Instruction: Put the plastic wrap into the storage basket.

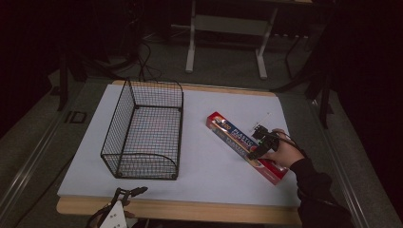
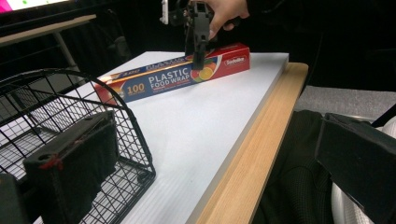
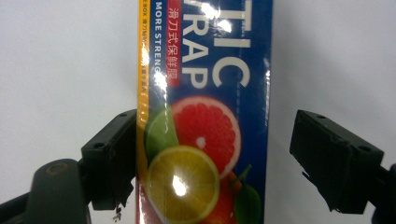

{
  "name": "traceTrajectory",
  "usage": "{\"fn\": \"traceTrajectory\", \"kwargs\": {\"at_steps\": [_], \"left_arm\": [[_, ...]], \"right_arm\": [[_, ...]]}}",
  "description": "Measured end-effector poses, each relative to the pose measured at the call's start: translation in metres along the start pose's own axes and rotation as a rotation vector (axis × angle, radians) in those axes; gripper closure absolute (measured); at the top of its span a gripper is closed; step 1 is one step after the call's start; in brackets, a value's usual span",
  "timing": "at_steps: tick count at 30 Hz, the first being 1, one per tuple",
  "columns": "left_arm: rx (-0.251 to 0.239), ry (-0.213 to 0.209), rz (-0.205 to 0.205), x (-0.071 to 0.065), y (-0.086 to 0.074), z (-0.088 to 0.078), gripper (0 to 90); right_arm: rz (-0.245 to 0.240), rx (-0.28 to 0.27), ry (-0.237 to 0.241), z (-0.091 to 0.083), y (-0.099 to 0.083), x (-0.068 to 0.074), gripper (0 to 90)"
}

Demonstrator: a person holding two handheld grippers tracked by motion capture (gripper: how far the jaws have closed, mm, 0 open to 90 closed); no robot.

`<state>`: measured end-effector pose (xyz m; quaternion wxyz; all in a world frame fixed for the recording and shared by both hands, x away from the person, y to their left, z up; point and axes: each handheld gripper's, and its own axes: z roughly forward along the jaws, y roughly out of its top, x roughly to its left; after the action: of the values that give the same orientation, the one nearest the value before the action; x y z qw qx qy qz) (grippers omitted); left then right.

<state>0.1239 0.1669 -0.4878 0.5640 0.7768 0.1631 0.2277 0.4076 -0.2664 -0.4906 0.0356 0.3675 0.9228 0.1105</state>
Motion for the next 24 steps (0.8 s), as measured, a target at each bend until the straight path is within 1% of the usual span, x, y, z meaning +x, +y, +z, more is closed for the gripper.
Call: {"fn": "traceTrajectory", "kwargs": {"at_steps": [1, 3, 6, 11, 14, 16, 17, 19, 20, 22, 23, 24], "left_arm": [[0.0, 0.0, 0.0, 0.0, 0.0, 0.0, 0.1], [0.0, -0.001, -0.002, 0.0, 0.0, 0.0, 0.1], [0.0, -0.001, -0.002, 0.0, 0.0, 0.0, 0.1], [0.003, -0.003, 0.0, 0.0, 0.0, 0.0, 0.1], [0.007, -0.006, 0.0, 0.0, 0.0, 0.0, 0.1], [0.007, -0.007, 0.002, 0.0, 0.0, 0.0, 0.1], [0.007, -0.006, 0.003, 0.0, 0.0, 0.001, 0.1], [0.008, -0.006, 0.002, 0.0, -0.001, 0.0, 0.1], [0.007, -0.007, 0.001, 0.0, -0.001, 0.0, 0.1], [0.008, -0.007, 0.001, 0.0, -0.001, 0.0, 0.1], [0.008, -0.007, 0.001, 0.0, -0.001, 0.0, 0.1], [0.008, -0.007, 0.001, 0.0, -0.001, 0.0, 0.1]], "right_arm": [[0.0, 0.0, 0.0, 0.0, 0.0, 0.0, 18.1], [-0.003, 0.025, -0.003, 0.003, 0.006, 0.001, 18.5], [0.003, 0.039, 0.0, 0.007, 0.011, 0.001, 19.7], [0.007, 0.029, 0.015, 0.012, 0.017, 0.0, 22.7], [0.018, 0.045, 0.02, 0.016, 0.022, 0.001, 24.5], [0.016, 0.049, 0.016, 0.016, 0.024, 0.002, 24.5], [0.014, 0.062, 0.011, 0.018, 0.029, 0.003, 26.0], [0.012, 0.063, -0.001, 0.02, 0.034, 0.006, 29.2], [0.01, 0.068, 0.003, 0.021, 0.036, 0.006, 29.4], [0.009, 0.085, -0.009, 0.024, 0.041, 0.008, 33.5], [0.013, 0.099, -0.01, 0.025, 0.043, 0.009, 34.0], [-0.007, 0.112, -0.016, 0.026, 0.045, 0.01, 34.9]]}}
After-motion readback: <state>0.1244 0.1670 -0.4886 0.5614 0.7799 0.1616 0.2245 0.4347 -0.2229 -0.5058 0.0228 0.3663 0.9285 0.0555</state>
